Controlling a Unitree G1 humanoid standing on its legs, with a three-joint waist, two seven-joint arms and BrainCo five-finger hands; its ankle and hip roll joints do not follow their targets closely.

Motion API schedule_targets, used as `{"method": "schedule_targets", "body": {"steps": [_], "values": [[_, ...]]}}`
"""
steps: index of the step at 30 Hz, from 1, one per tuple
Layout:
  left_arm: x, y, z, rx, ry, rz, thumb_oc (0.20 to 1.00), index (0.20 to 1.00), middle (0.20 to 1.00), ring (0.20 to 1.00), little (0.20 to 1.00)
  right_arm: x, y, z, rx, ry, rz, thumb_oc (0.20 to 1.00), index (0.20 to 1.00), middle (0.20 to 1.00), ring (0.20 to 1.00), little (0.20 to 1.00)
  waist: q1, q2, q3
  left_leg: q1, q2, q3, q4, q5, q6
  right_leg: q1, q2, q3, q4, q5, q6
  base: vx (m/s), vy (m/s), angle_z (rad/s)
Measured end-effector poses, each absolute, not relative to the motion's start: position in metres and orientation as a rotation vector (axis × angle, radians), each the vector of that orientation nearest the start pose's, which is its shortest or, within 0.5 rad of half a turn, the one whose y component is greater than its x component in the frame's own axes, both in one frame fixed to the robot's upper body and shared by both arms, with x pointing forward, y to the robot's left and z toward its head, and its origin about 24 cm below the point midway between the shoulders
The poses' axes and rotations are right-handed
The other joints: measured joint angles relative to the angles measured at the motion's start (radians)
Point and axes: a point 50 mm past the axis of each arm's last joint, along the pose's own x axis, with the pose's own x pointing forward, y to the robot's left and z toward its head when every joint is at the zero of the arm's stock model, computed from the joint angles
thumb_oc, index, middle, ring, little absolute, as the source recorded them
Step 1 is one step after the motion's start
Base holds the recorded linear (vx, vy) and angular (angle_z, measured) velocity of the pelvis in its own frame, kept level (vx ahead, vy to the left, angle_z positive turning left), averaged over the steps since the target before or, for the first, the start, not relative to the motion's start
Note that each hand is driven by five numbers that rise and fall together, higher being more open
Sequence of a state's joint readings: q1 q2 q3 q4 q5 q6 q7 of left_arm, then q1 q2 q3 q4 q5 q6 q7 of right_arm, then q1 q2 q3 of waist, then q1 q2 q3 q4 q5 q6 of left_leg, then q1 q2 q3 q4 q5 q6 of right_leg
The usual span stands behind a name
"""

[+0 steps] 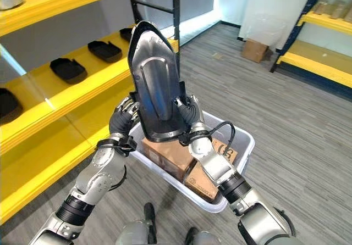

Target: Move parts from the plastic box to the shelf.

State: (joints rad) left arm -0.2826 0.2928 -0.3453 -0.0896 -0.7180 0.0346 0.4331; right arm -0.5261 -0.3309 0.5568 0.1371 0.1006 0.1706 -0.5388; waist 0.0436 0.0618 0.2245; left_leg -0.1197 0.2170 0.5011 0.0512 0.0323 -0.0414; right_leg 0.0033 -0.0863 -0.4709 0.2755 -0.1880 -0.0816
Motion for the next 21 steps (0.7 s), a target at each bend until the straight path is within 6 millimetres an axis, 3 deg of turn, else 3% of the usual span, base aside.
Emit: {"method": "schedule_targets", "body": {"steps": [1, 3, 6, 8, 10, 11, 12, 13, 14, 16, 17, 21], "values": [[0.29, 0.114, 0.107, -0.385, -0.04, -0.071, 0.2, 0.2, 0.2, 0.2, 0.2, 0.319, -0.089, 0.112, -0.391, -0.207, -0.002, 0.2, 0.2, 0.2, 0.2, 0.2, -0.007, -0.023, 0.006, 0.0, 0.001, 0.028, 0.033, 0.021, -0.019, 0.019, -0.049, -0.054, -0.015, 0.004, -0.001, -0.38, 0.018, 1.52], [0.292, 0.114, 0.107, -0.385, -0.038, -0.079, 0.2, 0.2, 0.2, 0.2, 0.2, 0.319, -0.09, 0.111, -0.391, -0.202, -0.007, 0.2, 0.2, 0.2, 0.2, 0.2, -0.026, -0.029, 0.008, 0.002, 0.008, 0.057, 0.109, 0.032, -0.035, 0.059, -0.089, -0.113, -0.051, 0.024, 0.011, -0.29, 0.044, 1.11], [0.292, 0.116, 0.108, -0.388, -0.048, -0.083, 0.2, 0.2, 0.2, 0.2, 0.2, 0.319, -0.089, 0.112, -0.37, -0.206, 0.008, 0.2, 0.2, 0.2, 0.2, 0.2, -0.005, -0.027, 0.006, 0.047, 0.019, 0.067, 0.207, 0.035, -0.036, 0.098, -0.124, -0.143, -0.096, 0.056, 0.044, -0.24, 0.094, 0.49], [0.292, 0.118, 0.11, -0.392, -0.06, -0.077, 0.2, 0.2, 0.2, 0.2, 0.2, 0.319, -0.088, 0.112, -0.368, -0.208, 0.023, 0.2, 0.2, 0.2, 0.2, 0.2, 0.006, 0.002, -0.01, 0.09, 0.021, 0.062, 0.2, 0.121, 0.013, 0.098, -0.126, -0.164, -0.083, 0.065, 0.058, -0.24, 0.141, 0.26], [0.293, 0.118, 0.112, -0.385, -0.069, -0.084, 0.2, 0.2, 0.2, 0.2, 0.2, 0.321, -0.09, 0.115, -0.357, -0.215, 0.015, 0.2, 0.2, 0.2, 0.2, 0.2, 0.003, -0.018, -0.011, 0.086, -0.031, 0.046, 0.122, 0.143, 0.037, 0.083, -0.129, -0.163, -0.067, 0.06, 0.068, -0.23, 0.203, 0.69], [0.293, 0.115, 0.113, -0.392, -0.071, -0.091, 0.2, 0.2, 0.2, 0.2, 0.2, 0.323, -0.089, 0.116, -0.36, -0.216, 0.019, 0.2, 0.2, 0.2, 0.2, 0.2, 0.009, -0.026, -0.016, 0.103, -0.059, 0.019, 0.031, 0.185, 0.024, 0.071, -0.113, -0.155, -0.088, 0.048, 0.068, -0.21, 0.246, 1.21], [0.295, 0.117, 0.117, -0.392, -0.084, -0.086, 0.2, 0.2, 0.2, 0.2, 0.2, 0.326, -0.089, 0.122, -0.363, -0.233, 0.021, 0.2, 0.2, 0.2, 0.2, 0.2, 0.002, -0.027, -0.015, 0.097, -0.087, -0.031, -0.071, 0.25, -0.046, 0.061, -0.066, -0.114, -0.153, 0.064, 0.055, -0.32, 0.45, 1.26], [0.298, 0.124, 0.122, -0.391, -0.1, -0.063, 0.2, 0.2, 0.2, 0.2, 0.2, 0.331, -0.08, 0.129, -0.351, -0.233, 0.038, 0.2, 0.2, 0.2, 0.2, 0.2, 0.054, -0.052, -0.018, 0.083, -0.041, 0.049, 0.074, 0.105, -0.004, 0.058, -0.103, -0.14, -0.207, 0.143, 0.045, -0.24, 0.405, 1.27], [0.299, 0.127, 0.123, -0.387, -0.105, -0.056, 0.2, 0.2, 0.2, 0.2, 0.2, 0.331, -0.078, 0.13, -0.346, -0.231, 0.043, 0.2, 0.2, 0.2, 0.2, 0.2, 0.056, -0.057, -0.019, 0.103, -0.009, 0.104, 0.168, 0.043, -0.003, 0.084, -0.117, -0.172, -0.222, 0.16, 0.063, -0.18, 0.358, 1.08], [0.3, 0.125, 0.123, -0.398, -0.105, -0.057, 0.2, 0.2, 0.2, 0.2, 0.2, 0.331, -0.08, 0.13, -0.336, -0.219, 0.036, 0.2, 0.2, 0.2, 0.2, 0.2, 0.019, -0.043, -0.029, 0.164, 0.021, 0.134, 0.198, 0.016, -0.017, 0.133, -0.15, -0.243, -0.216, 0.168, 0.077, -0.08, 0.275, 1.36], [0.299, 0.121, 0.122, -0.42, -0.101, -0.059, 0.2, 0.2, 0.2, 0.2, 0.2, 0.331, -0.081, 0.132, -0.338, -0.227, 0.034, 0.2, 0.2, 0.2, 0.2, 0.2, 0.011, -0.023, -0.044, 0.224, 0.004, 0.115, 0.119, 0.046, -0.028, 0.143, -0.167, -0.258, -0.193, 0.172, 0.089, -0.12, 0.443, 1.12], [0.301, 0.12, 0.122, -0.395, -0.101, -0.065, 0.2, 0.2, 0.2, 0.2, 0.2, 0.33, -0.08, 0.129, -0.321, -0.21, 0.004, 0.2, 0.2, 0.2, 0.2, 0.2, 0.019, -0.032, -0.048, 0.218, -0.081, 0.116, 0.087, -0.035, 0.053, 0.183, -0.262, -0.29, -0.121, 0.204, 0.124, -0.1, 0.478, 1.01]]}}
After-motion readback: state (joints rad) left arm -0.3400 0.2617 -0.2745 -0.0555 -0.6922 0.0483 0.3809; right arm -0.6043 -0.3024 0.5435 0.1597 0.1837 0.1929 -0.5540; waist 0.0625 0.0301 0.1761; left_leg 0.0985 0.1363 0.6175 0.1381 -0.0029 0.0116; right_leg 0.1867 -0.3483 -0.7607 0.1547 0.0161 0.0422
